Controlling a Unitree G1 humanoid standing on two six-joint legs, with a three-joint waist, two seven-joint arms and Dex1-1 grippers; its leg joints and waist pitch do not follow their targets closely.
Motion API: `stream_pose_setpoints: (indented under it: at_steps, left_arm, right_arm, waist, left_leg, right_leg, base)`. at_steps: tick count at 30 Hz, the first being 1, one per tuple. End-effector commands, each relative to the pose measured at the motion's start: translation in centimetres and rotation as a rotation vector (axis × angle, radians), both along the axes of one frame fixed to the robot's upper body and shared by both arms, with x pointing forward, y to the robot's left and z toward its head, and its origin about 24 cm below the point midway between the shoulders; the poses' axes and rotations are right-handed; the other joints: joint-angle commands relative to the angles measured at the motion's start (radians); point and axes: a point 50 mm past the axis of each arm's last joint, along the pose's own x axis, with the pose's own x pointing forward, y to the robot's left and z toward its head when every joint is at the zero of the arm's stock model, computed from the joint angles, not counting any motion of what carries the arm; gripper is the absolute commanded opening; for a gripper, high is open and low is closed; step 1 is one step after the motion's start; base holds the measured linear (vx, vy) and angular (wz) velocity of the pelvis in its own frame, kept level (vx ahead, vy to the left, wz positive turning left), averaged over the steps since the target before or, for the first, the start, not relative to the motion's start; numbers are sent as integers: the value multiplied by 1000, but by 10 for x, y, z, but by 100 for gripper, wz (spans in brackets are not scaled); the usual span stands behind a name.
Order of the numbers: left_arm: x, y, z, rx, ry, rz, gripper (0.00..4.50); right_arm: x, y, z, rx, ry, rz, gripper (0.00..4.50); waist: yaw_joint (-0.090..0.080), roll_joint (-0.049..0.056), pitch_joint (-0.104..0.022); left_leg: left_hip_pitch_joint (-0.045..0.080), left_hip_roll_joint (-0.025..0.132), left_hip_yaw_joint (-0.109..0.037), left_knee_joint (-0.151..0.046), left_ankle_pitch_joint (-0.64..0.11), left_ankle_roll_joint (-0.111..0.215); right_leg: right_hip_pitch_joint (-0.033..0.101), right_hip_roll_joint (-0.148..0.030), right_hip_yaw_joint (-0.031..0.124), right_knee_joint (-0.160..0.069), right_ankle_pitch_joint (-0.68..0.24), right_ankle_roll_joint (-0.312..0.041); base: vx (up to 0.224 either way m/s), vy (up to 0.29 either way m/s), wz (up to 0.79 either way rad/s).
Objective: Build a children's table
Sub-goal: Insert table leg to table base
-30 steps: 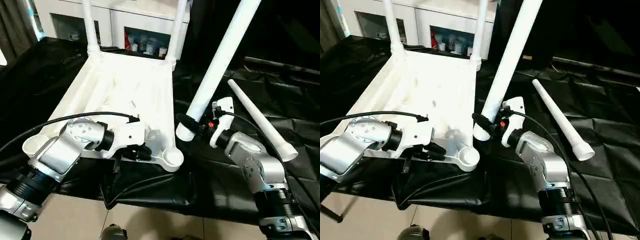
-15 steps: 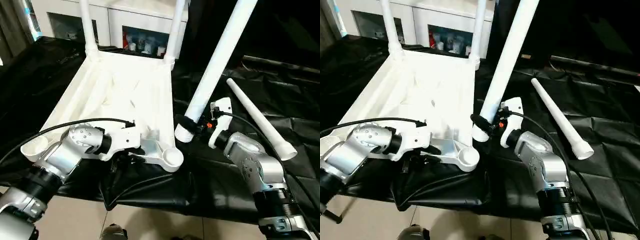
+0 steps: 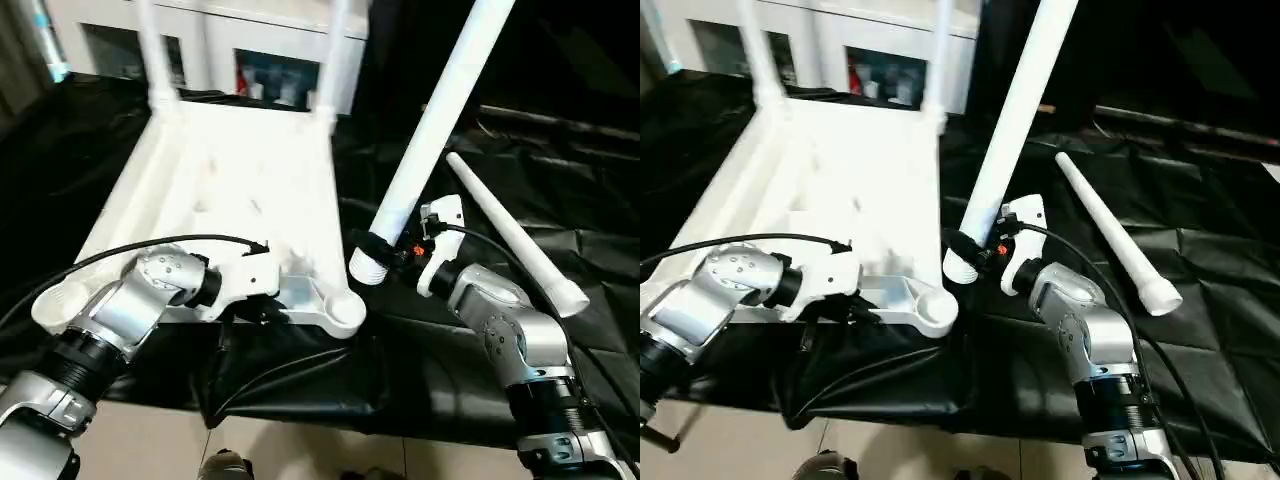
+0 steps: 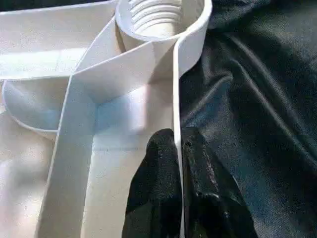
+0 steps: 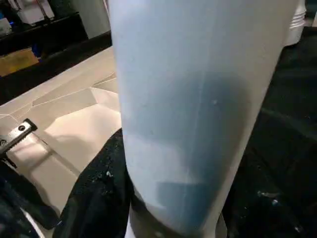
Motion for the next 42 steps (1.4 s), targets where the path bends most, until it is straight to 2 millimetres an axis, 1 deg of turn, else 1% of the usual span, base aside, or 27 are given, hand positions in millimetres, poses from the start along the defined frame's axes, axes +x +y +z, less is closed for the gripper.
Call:
stream_pose_setpoints:
  at_steps: [1,4,5,6,7,8,9,10,11,13,14,16,18,19,20,21,22,23,24,25,26,27,28,31,34,38,42]
  left_arm:
    - [7,1,14,-46,-67,50,0]
    - [12,-3,10,-43,-88,126,0]
    - [15,-7,8,-61,-96,155,0]
    - [18,-11,7,-78,-103,181,0]
    - [19,-17,6,-99,-102,184,0]
    - [19,-23,4,-110,-97,178,0]
    - [19,-27,3,-114,-93,171,0]
    - [19,-29,2,-115,-93,166,0]
    - [18,-35,0,-116,-93,151,0]
    - [19,-39,-2,-119,-87,142,0]
    - [21,-41,-3,-107,-88,137,0]
    - [23,-43,-5,-99,-91,140,0]
    - [26,-43,-5,-96,-95,148,0]
    - [27,-43,-5,-92,-101,152,0]
    - [29,-43,-4,-91,-101,165,0]
    - [30,-42,-4,-90,-100,172,0]
    - [32,-42,-4,-91,-98,181,0]
    - [33,-43,-4,-92,-93,195,0]
    - [35,-43,-4,-90,-96,209,0]
    - [35,-43,-4,-89,-98,211,28]
    - [36,-46,-4,-101,-100,216,28]
    - [36,-47,-4,-103,-100,216,57]
    - [35,-47,-4,-106,-98,213,57]
    - [35,-48,-4,-124,-95,217,57]
    - [36,-45,-3,-141,-87,228,57]
    - [37,-34,-1,-136,-80,238,57]
    - [36,-29,-1,-131,-75,239,57]
  right_arm:
    - [2,-1,9,-6,-31,10,192]
    - [3,0,8,1,-22,7,192]
    - [4,1,7,-3,-18,7,192]
    - [4,3,6,-7,-14,7,192]
    - [5,4,6,-15,-12,14,192]
    - [6,6,6,-25,-13,25,192]
    - [6,7,6,-30,-13,33,192]
    - [7,8,6,-34,-15,38,192]
    - [8,10,8,-43,-21,54,192]
    - [9,11,11,-52,-27,67,192]
    - [12,11,12,-67,-33,68,192]
    - [15,8,12,-78,-34,58,192]
    - [18,6,11,-90,-35,49,192]
    - [19,6,11,-91,-34,47,192]
    - [21,5,10,-91,-32,44,192]
    - [21,6,10,-91,-31,44,192]
    - [22,6,10,-92,-29,43,192]
    - [23,6,9,-94,-27,42,192]
    - [23,6,8,-97,-25,43,192]
    - [24,6,8,-97,-24,43,192]
    - [24,6,8,-101,-24,46,192]
    - [25,6,8,-101,-24,46,192]
    - [25,6,8,-101,-25,46,192]
    - [27,7,10,-99,-30,45,192]
    - [29,7,10,-95,-35,42,192]
    - [30,6,11,-91,-41,41,192]
    - [32,5,12,-91,-44,38,192]
  waist:
    - [4,20,-72]
    - [5,19,-72]
    - [7,18,-72]
    - [5,21,-72]
    - [5,20,-73]
    - [3,26,-73]
    - [0,21,-74]
    - [1,20,-75]
    - [-2,29,-75]
    - [-5,31,-76]
    - [-8,39,-77]
    - [-10,36,-76]
    - [-10,37,-74]
    - [-10,35,-74]
    - [-11,35,-73]
    - [-10,28,-74]
    - [-10,29,-73]
    - [-11,27,-73]
    - [-11,31,-73]
    - [-12,30,-73]
    - [-13,30,-72]
    - [-14,28,-73]
    - [-15,29,-73]
    - [-15,29,-74]
    - [-14,29,-76]
    - [-13,30,-79]
    - [-15,29,-79]
  left_leg:
    - [33,32,-23,-85,-392,-93]
    - [32,32,-21,-83,-381,-90]
    - [32,32,-21,-82,-375,-87]
    - [30,31,-21,-81,-369,-87]
    - [31,31,-20,-81,-367,-86]
    - [31,30,-20,-79,-365,-87]
    - [24,29,-21,-80,-349,-84]
    - [24,28,-21,-79,-342,-81]
    - [27,28,-20,-78,-342,-77]
    - [29,28,-18,-76,-342,-75]
    - [31,27,-18,-75,-341,-74]
    - [30,27,-17,-75,-345,-70]
    - [35,27,-17,-74,-365,-71]
    - [34,27,-18,-74,-365,-72]
    - [30,27,-20,-76,-366,-72]
    - [32,28,-19,-74,-368,-69]
    - [32,27,-19,-74,-367,-67]
    - [29,28,-20,-75,-362,-65]
    - [30,27,-20,-74,-366,-64]
    - [29,28,-21,-74,-367,-65]
    - [29,28,-21,-75,-370,-65]
    - [28,28,-22,-75,-370,-64]
    - [28,28,-22,-74,-371,-63]
    - [28,28,-22,-74,-366,-59]
    - [28,29,-21,-75,-355,-56]
    - [25,29,-18,-75,-321,-52]
    - [21,28,-17,-74,-305,-48]
  right_leg:
    - [26,-70,42,-78,-334,-159]
    - [26,-69,43,-76,-329,-160]
    - [26,-70,43,-75,-329,-160]
    - [28,-69,43,-76,-329,-158]
    - [28,-68,43,-77,-330,-156]
    - [28,-68,43,-77,-325,-159]
    - [35,-66,42,-75,-318,-154]
    - [35,-66,42,-75,-318,-151]
    - [32,-64,44,-77,-316,-151]
    - [31,-62,44,-79,-310,-154]
    - [30,-60,44,-80,-299,-160]
    - [31,-59,44,-80,-307,-161]
    - [27,-60,44,-87,-352,-153]
    - [28,-61,44,-86,-358,-151]
    - [30,-62,43,-87,-374,-146]
    - [27,-64,42,-90,-392,-140]
    - [27,-64,43,-91,-399,-138]
    - [29,-66,42,-91,-410,-135]
    - [27,-66,42,-93,-420,-132]
    - [28,-66,42,-93,-422,-131]
    - [28,-66,41,-94,-429,-129]
    - [28,-66,40,-94,-432,-127]
    - [28,-67,40,-94,-433,-128]
    - [28,-65,40,-94,-420,-134]
    - [28,-64,41,-90,-382,-145]
    - [33,-62,41,-80,-301,-169]
    - [37,-62,41,-76,-280,-173]
  base:
    - [0,0,0]
    - [0,0,0]
    - [0,0,0]
    - [0,0,0]
    - [0,0,0]
    - [0,0,0]
    - [0,0,0]
    - [0,0,0]
    - [0,0,0]
    - [0,0,0]
    - [0,0,0]
    - [0,0,0]
    - [0,0,0]
    - [0,0,0]
    - [0,0,0]
    - [0,0,0]
    - [0,0,0]
    - [0,0,0]
    - [0,0,0]
    - [0,0,0]
    - [0,0,0]
    - [0,0,0]
    - [0,0,0]
    - [0,0,0]
    - [0,0,0]
    - [0,0,0]
    - [0,0,0]
